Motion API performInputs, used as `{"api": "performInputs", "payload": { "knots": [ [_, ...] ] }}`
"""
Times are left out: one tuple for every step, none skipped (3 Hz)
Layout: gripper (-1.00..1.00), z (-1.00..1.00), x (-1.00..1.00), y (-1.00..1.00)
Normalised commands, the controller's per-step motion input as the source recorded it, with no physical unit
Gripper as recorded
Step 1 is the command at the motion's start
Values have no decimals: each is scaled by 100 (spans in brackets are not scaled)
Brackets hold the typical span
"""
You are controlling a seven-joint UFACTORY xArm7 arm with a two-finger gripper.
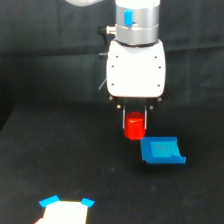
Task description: Pick up the red object from the table
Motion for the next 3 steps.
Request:
{"api": "performInputs", "payload": {
  "knots": [
    [-100,14,-3,-44],
    [-100,-53,-12,24],
    [-34,84,16,43]
  ]
}}
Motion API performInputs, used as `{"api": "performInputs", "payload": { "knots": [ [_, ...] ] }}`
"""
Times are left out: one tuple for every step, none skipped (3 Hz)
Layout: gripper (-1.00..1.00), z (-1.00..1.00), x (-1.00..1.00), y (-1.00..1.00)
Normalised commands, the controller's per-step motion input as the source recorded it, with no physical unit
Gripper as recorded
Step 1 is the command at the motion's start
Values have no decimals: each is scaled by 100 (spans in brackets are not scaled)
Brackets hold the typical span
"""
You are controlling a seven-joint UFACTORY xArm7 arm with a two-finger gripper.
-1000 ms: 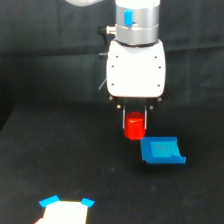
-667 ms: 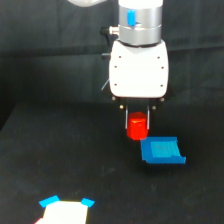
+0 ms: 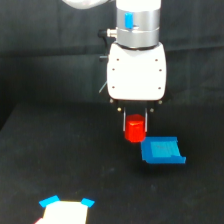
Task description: Pick up the red object from the table
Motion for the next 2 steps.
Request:
{"api": "performInputs", "payload": {
  "knots": [
    [-100,56,7,47],
    [-97,-4,36,-43]
  ]
}}
